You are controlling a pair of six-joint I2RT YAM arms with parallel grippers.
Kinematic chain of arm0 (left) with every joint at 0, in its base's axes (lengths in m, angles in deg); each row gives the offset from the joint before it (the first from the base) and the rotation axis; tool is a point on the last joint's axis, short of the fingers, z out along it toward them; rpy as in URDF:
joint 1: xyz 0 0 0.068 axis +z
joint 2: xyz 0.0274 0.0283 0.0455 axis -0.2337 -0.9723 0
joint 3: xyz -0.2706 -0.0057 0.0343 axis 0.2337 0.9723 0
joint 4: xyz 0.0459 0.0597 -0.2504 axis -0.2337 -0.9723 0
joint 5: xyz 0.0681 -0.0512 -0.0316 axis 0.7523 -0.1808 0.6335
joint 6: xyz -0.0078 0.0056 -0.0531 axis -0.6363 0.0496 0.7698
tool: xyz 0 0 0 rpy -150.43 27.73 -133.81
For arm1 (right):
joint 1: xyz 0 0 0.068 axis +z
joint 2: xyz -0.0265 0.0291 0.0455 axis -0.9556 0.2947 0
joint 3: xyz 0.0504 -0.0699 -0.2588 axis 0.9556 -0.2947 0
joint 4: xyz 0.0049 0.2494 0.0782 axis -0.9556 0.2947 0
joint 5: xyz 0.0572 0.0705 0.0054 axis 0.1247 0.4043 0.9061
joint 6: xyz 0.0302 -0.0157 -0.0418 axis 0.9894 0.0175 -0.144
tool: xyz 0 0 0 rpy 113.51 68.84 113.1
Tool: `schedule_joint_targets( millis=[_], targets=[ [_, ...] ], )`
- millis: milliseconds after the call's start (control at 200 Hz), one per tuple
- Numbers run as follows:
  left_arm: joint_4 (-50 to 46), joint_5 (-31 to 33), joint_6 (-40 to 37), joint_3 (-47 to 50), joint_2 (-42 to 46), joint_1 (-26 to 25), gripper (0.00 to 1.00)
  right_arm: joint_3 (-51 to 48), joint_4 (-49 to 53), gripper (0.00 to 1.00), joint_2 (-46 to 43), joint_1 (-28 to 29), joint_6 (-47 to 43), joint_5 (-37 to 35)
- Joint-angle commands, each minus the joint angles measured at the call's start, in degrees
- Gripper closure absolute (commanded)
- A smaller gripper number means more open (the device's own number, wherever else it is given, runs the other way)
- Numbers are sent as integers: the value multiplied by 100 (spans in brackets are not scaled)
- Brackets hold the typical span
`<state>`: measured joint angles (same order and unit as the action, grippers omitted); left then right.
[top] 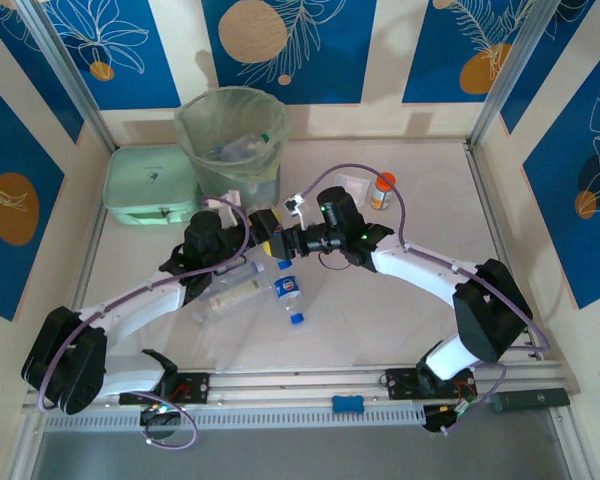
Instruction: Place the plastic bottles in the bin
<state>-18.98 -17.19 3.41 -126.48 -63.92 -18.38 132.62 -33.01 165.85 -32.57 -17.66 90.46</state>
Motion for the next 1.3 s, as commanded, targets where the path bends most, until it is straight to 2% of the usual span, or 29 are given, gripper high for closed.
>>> schedule_joint_targets(
  millis=[0,50,175,395,470,770,825,1010,1115,1296],
  targets=[
    [158,159,-41,102,74,-31,48,-3,-189,53,-124,49,52,188],
    [179,158,-56,91,56,-36,54,16,-198,52,-116,49,52,180],
    [222,155,-61,75,6,-31,58,54,-218,49,-82,49,61,148],
    [190,318,-61,92,-37,-27,61,41,-212,23,-114,40,111,21],
    [141,387,-44,115,-12,6,61,28,-194,18,-141,27,105,8],
    [-676,695,-343,94,581,352,60,-235,-206,13,-514,-198,222,-189],
    [-945,759,-577,4,787,414,60,-316,-172,13,-606,-262,271,-388],
    [-2061,1045,-1722,-771,1327,439,60,-482,282,11,-740,-342,524,-1925],
    [-2368,1142,-2204,-1302,1450,448,60,-538,504,10,-747,-372,878,-2676],
    [-2666,909,-2997,-2529,1103,541,62,-623,511,8,-722,-409,1142,-2833]
  ],
)
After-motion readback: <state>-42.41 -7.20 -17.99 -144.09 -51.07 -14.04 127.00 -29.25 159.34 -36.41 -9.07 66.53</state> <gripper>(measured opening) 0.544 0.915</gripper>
